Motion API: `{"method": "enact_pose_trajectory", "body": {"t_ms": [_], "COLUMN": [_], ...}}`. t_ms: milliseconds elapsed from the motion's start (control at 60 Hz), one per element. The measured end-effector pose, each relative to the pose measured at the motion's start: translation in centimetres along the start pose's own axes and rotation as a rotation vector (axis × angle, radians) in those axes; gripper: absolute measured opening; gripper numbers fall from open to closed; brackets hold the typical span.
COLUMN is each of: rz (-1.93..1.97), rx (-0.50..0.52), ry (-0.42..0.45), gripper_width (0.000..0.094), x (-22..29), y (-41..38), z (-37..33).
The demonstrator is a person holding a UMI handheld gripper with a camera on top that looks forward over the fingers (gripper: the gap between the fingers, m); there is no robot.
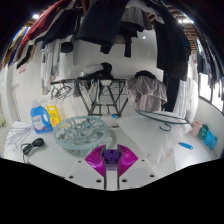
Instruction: Unplug charger
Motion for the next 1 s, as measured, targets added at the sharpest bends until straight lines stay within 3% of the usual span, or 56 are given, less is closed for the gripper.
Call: {"method": "enact_pose_trajectory", "body": {"t_ms": [100, 317, 367, 417, 433, 483, 550, 617, 767, 1000], "rz": [-0.034, -0.037, -0.019, -0.004, 0.000, 0.015, 0.030, 0.046, 0.069, 0.050], "rx": [-0.033, -0.001, 0.000, 0.009, 0.008, 0.001, -0.005, -0.019, -0.059, 0.002], "ry": [-0.081, -0.230, -0.229, -0.218, -0.221, -0.214, -0.185, -0.181, -0.253, -0.292], "gripper_width": [0.0162, 0.0321, 0.0506, 0.0815, 0.0876, 0.0816, 0.0865, 0.0855, 0.0855, 0.0851], "x": [-5.3, -14.1, -14.3, -13.9, -13.4, -12.5, -10.3, -8.3, -5.6, -4.4], "y": [3.2, 5.6, 5.7, 5.4, 5.5, 5.4, 5.2, 5.0, 4.5, 1.5], "z": [1.5, 3.4, 3.2, 2.6, 2.5, 1.1, -1.5, -5.0, -15.4, -27.0]}}
Point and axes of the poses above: the point between the fingertips, and its own axes, seen from behind it with the camera up: y to the right, x up, z forward, the way the camera looks, the point moved 2 cm from there along -z, backward, against the way the camera looks, and after that the axes turned 8 degrees about x, right-handed, at the moved point
